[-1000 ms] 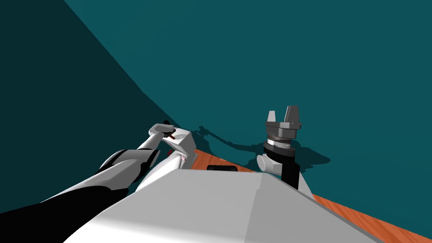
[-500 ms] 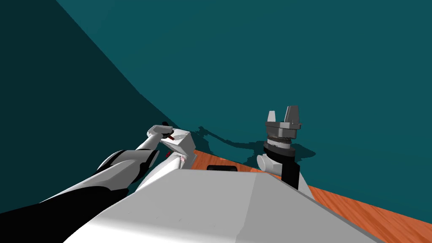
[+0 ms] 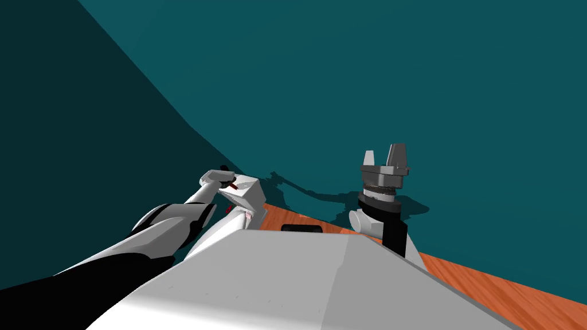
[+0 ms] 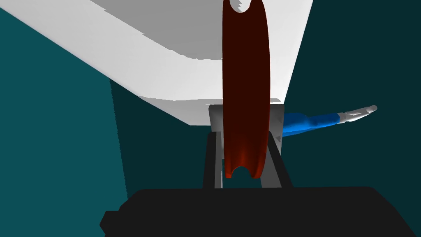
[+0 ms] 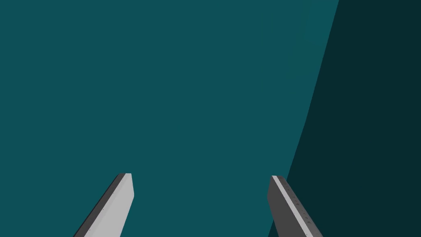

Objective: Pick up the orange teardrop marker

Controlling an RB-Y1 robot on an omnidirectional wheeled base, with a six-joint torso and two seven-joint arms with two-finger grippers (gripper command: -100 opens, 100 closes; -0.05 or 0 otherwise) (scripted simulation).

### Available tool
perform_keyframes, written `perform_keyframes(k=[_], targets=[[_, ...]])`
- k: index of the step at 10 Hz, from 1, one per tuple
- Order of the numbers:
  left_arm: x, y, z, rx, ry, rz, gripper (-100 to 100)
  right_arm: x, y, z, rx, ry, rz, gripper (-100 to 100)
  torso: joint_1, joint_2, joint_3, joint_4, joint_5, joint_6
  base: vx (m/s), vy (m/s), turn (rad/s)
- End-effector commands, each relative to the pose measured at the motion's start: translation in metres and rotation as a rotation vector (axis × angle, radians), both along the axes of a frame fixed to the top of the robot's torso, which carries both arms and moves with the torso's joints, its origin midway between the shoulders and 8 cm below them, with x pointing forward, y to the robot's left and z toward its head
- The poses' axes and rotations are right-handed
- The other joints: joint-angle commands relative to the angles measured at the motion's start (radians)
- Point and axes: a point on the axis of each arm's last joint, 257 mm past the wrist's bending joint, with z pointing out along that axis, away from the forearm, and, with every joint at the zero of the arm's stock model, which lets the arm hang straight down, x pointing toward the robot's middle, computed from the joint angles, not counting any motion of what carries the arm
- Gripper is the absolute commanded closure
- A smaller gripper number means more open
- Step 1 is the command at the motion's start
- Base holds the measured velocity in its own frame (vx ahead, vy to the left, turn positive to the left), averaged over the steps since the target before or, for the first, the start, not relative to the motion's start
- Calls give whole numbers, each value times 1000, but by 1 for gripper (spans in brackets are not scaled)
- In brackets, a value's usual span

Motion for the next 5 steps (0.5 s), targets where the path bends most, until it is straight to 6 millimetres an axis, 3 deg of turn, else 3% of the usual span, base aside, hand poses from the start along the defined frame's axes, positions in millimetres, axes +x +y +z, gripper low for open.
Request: perform_keyframes(k=[1,3,4,5], targets=[[9,-9,4,0,-2,-28,100,0,0,0,0,0,0,0,0,0,0,0,0,0,41,-29,201],[24,-28,12,0,-2,-82,100,0,0,0,0,0,0,0,-4,-2,-1,0,-1,-2,67,-81,307],[19,-23,11,1,-4,-64,100,0,0,0,0,0,0,0,-6,-3,-1,0,-1,-2,31,-43,72],[19,-24,11,2,-1,-67,0,0,0,0,0,0,0,0,-3,-2,-1,0,-1,0,3,-8,-11]])
